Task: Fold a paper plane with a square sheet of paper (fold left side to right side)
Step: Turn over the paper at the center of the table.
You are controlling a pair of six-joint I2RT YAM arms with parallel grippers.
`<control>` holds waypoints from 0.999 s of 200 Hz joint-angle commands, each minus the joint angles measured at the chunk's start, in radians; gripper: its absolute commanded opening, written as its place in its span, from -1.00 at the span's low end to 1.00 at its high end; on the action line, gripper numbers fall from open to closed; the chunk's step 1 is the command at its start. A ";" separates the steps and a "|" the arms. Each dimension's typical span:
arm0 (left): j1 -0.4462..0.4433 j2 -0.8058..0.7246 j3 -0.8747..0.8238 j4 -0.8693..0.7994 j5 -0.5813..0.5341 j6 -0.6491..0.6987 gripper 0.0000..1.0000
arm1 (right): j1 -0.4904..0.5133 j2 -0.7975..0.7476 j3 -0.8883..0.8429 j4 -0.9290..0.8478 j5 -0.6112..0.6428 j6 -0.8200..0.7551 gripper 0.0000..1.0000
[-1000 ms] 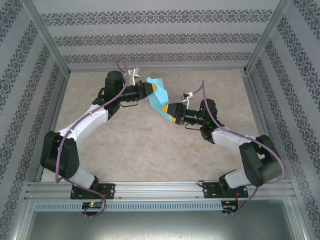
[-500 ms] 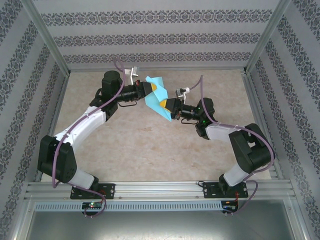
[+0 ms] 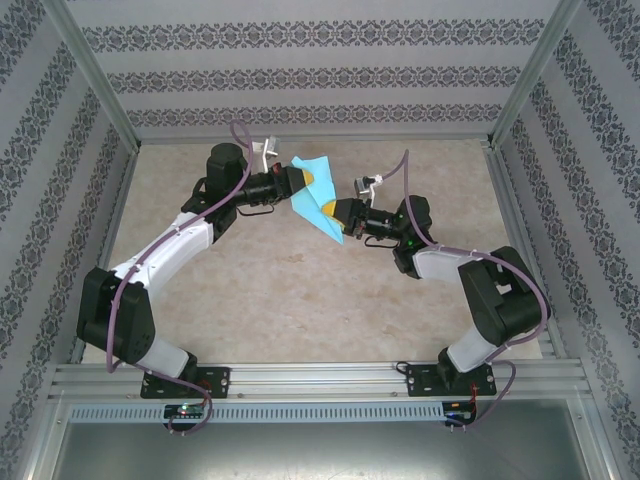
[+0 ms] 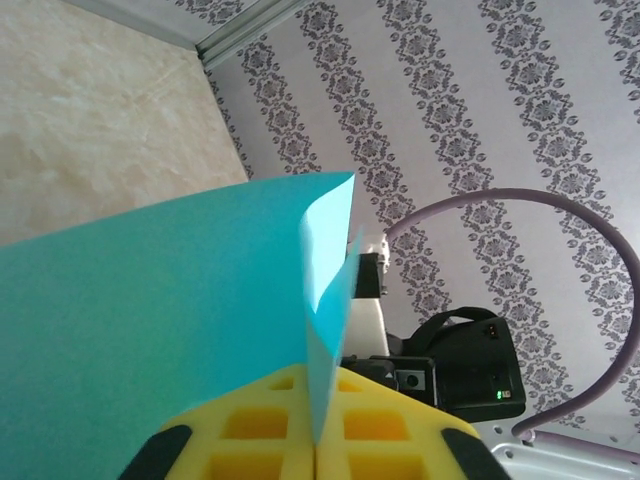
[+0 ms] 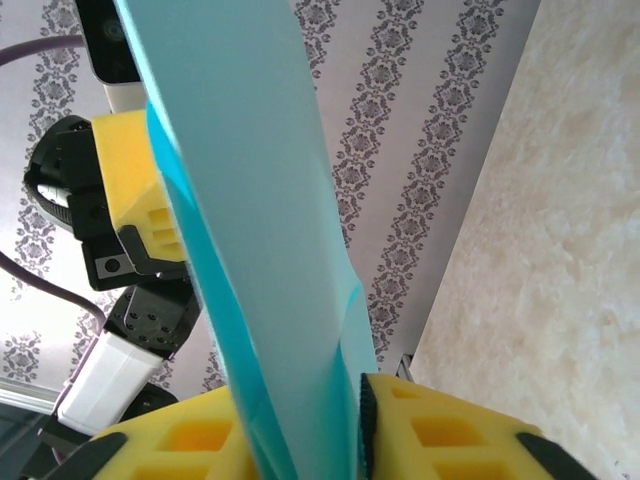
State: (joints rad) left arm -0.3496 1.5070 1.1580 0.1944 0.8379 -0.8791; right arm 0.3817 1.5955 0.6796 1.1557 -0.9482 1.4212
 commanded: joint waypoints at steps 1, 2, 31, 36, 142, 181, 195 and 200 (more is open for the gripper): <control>0.001 0.003 0.002 -0.046 0.015 0.054 -0.66 | -0.013 -0.054 -0.021 -0.033 -0.002 -0.072 -0.53; 0.001 0.003 0.002 -0.048 0.015 0.056 -0.65 | -0.013 -0.055 -0.021 -0.037 -0.002 -0.074 -0.53; 0.004 -0.018 0.031 -0.166 -0.010 0.140 -0.22 | -0.014 -0.116 -0.019 -0.217 0.004 -0.189 -0.69; 0.007 -0.023 0.035 -0.188 -0.018 0.159 -0.18 | -0.013 -0.132 -0.013 -0.269 0.007 -0.223 -0.72; 0.023 -0.351 0.006 -0.573 -0.549 0.457 0.39 | 0.302 -0.332 0.420 -1.789 1.036 -1.147 -0.74; 0.023 -0.496 -0.091 -0.563 -0.791 0.437 0.46 | 0.470 -0.157 0.589 -2.015 1.467 -1.204 -0.75; 0.023 -0.538 -0.118 -0.576 -0.875 0.425 0.51 | 0.507 -0.091 0.633 -2.063 1.552 -1.216 -0.75; 0.023 -0.552 -0.126 -0.582 -0.898 0.423 0.52 | 0.520 -0.066 0.649 -2.082 1.580 -1.218 -0.75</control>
State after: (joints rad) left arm -0.3382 1.0096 1.0748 -0.3420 0.1478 -0.4667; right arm 0.8494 1.4422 1.2606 -0.7120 0.3103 0.2802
